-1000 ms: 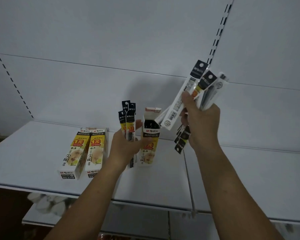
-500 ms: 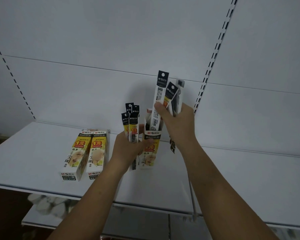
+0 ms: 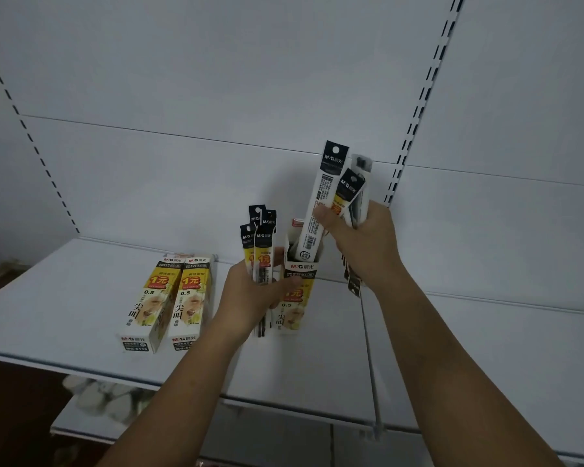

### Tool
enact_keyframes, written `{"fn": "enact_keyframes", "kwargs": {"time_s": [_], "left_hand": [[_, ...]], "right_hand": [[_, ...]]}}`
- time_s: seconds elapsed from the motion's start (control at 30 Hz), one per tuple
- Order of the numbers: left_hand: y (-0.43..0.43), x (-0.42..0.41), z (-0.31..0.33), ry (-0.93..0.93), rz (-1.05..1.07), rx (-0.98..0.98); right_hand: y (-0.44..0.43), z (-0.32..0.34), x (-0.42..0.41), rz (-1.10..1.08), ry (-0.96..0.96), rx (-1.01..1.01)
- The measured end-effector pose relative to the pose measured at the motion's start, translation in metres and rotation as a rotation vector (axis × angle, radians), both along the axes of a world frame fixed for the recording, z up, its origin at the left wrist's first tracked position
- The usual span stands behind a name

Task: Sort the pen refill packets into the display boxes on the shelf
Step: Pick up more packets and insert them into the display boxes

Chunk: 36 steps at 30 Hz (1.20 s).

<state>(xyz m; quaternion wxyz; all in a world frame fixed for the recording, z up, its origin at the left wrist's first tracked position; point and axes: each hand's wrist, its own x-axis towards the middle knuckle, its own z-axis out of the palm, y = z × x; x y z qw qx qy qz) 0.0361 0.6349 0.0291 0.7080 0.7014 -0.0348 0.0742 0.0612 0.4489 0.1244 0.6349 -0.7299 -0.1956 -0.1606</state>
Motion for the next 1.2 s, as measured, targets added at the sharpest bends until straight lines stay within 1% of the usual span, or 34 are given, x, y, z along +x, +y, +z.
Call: {"fn": "enact_keyframes", "kwargs": {"time_s": [0.13,0.33,0.57,0.7,0.77,0.8,0.93,0.97,1.0,1.1,1.2], "left_hand": [[-0.005,-0.006,0.006,0.005,-0.002,0.001],[-0.013,-0.012,0.009,-0.008,0.033,0.022],[-0.022,-0.02,0.013,-0.032,0.071,0.013],[-0.023,-0.024,0.014,-0.043,0.109,0.022],[-0.023,-0.025,0.014,-0.058,0.105,0.028],[-0.023,-0.025,0.014,-0.062,0.098,0.033],[-0.024,-0.025,0.017,-0.054,0.07,0.039],[-0.022,-0.024,0.017,-0.053,0.055,0.04],[-0.019,-0.022,0.016,-0.058,0.039,0.047],[-0.009,-0.015,0.017,-0.058,0.009,0.087],[-0.001,-0.01,0.02,-0.049,-0.031,0.091]], "right_hand": [[-0.006,0.006,0.01,-0.047,-0.011,0.072],[-0.002,0.01,0.015,0.024,-0.038,0.063],[-0.011,-0.014,0.022,0.101,0.009,-0.041],[-0.016,-0.017,0.024,0.123,-0.004,-0.235],[-0.017,-0.016,0.023,0.151,0.0,-0.289],[-0.017,-0.014,0.022,0.158,-0.002,-0.275],[-0.022,0.0,0.017,0.119,-0.01,-0.07],[-0.024,0.005,0.016,0.119,-0.012,-0.055],[-0.026,0.01,0.016,0.124,-0.009,-0.073],[-0.029,0.023,0.014,0.156,0.027,-0.21],[-0.027,0.032,0.013,0.134,0.039,-0.291]]}}
